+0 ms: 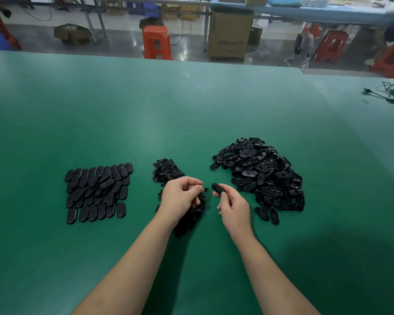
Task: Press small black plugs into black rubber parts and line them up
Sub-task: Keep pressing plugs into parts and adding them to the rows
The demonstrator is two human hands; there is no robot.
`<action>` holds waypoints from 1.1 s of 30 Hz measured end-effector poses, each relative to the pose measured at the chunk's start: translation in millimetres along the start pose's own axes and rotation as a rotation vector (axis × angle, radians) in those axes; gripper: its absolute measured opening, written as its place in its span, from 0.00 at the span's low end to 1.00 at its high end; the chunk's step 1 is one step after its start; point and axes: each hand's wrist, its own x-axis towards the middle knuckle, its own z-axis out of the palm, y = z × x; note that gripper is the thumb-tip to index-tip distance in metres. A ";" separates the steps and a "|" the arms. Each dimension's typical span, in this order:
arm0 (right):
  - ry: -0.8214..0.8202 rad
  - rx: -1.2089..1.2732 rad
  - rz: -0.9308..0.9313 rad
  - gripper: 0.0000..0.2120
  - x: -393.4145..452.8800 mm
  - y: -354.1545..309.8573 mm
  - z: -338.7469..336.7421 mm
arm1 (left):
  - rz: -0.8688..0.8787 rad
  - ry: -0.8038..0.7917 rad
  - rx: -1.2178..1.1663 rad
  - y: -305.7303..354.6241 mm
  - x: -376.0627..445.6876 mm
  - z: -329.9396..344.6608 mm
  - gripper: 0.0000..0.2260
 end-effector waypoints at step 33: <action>0.005 -0.044 -0.032 0.12 -0.3 -1.2 -2.7 | 0.098 0.038 0.453 10.5 -1.6 42.6 0.04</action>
